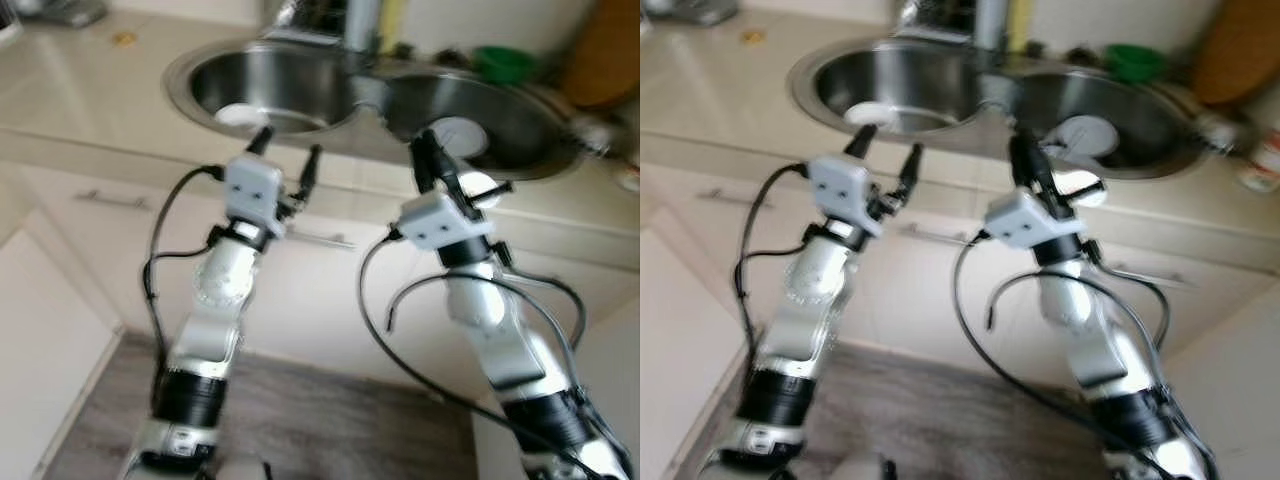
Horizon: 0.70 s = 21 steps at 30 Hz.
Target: Kitchen organization
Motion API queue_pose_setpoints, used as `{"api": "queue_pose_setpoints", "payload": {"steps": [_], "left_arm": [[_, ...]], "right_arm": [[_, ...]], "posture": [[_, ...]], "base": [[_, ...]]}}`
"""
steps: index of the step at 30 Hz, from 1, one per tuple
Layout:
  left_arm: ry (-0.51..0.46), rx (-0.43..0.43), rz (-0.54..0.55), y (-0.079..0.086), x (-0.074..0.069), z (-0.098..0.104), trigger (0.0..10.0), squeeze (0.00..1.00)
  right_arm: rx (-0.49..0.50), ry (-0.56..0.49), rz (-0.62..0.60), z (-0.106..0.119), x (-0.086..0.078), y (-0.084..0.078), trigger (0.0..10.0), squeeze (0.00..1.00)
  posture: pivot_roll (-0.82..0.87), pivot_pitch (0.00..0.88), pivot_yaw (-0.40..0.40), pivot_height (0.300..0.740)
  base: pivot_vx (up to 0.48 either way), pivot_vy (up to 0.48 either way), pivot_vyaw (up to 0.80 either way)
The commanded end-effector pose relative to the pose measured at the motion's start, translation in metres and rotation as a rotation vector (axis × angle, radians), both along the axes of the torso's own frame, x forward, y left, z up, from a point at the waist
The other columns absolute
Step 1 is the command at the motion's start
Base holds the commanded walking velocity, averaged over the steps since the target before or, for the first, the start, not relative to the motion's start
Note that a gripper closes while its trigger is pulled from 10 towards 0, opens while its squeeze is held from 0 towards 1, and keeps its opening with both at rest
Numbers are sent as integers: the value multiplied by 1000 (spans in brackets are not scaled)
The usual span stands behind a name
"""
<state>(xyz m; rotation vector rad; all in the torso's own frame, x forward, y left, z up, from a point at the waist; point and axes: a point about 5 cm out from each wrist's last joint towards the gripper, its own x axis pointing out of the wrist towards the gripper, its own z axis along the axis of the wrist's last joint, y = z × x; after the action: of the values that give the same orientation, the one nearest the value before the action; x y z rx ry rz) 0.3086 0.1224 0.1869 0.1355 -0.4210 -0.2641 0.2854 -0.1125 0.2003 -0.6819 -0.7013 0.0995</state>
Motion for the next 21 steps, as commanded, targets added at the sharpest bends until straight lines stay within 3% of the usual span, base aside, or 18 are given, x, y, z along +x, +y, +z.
{"api": "queue_pose_setpoints", "payload": {"steps": [1, 21], "left_arm": [[-14, -3, -54, -16, -1, 4, 10000, 0], [-19, -5, -51, -16, 0, 5, 10000, 0]], "right_arm": [[4, 7, -35, -1, 1, -13, 10000, 0], [25, 21, -39, -2, 3, -14, 10000, 0]], "posture": [[16, 0, -81, 740], [17, 0, -82, 740]], "base": [[292, 0, 0], [295, 0, 0]]}}
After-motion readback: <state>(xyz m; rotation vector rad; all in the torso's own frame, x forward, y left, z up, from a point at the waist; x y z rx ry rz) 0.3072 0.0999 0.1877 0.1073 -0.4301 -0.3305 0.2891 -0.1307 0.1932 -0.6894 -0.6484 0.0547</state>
